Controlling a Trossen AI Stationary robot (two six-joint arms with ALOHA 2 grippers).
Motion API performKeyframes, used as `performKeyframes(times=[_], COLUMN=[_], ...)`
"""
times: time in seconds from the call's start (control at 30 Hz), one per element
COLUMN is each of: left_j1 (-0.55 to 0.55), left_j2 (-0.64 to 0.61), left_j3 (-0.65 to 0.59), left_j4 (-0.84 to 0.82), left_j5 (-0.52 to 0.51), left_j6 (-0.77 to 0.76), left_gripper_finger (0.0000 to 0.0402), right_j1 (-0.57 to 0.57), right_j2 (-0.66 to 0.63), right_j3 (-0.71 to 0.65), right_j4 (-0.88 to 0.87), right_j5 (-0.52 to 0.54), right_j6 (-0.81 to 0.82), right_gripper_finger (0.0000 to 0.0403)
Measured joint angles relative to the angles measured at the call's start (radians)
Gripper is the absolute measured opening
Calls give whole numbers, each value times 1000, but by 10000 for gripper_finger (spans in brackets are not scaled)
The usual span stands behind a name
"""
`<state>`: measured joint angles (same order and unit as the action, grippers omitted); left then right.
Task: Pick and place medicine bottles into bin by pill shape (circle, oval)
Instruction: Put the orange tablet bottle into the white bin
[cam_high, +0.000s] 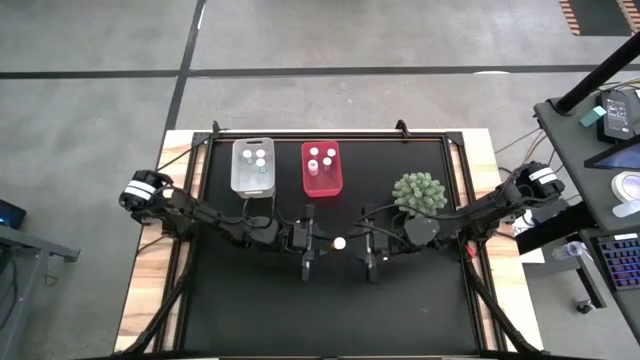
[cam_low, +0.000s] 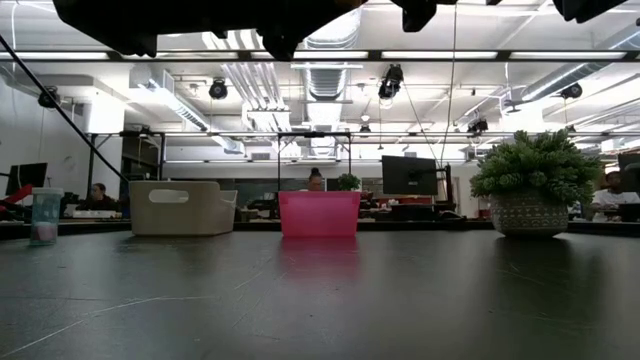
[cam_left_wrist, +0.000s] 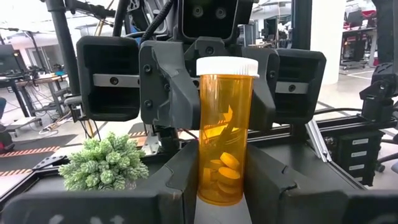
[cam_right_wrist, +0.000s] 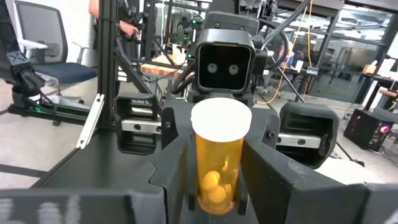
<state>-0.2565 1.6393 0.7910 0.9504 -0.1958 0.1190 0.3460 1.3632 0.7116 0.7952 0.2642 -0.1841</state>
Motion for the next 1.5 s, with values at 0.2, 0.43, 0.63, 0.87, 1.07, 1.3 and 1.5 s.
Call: performKeyframes(times=[0.2, 0.43, 0.63, 0.87, 1.07, 1.3, 1.5], left_j1=[0, 0, 0, 0, 0, 11, 43], left_j2=[0, 0, 0, -39, -103, -90, -31], left_j3=[0, 0, 0, -6, -6, 23, 67], left_j4=[1, 3, 0, -118, -283, -273, -277], left_j5=[0, 0, 0, -3, -3, -1, -3], left_j6=[-1, -7, -7, -7, -30, -37, -73], left_gripper_finger=[82, 83, 122, 193, 211, 212, 212], right_j1=[-3, -3, -2, -2, -9, -34, -46], right_j2=[0, 0, 0, -48, -134, -148, -142], right_j3=[0, 0, 0, 0, 1, 1, 1], right_j4=[-3, -4, -13, -134, -397, -586, -588], right_j5=[0, 0, -1, -2, -1, 2, 2], right_j6=[-3, -3, 0, 31, 129, 230, 237], right_gripper_finger=[104, 90, 95, 95, 96, 96, 96])
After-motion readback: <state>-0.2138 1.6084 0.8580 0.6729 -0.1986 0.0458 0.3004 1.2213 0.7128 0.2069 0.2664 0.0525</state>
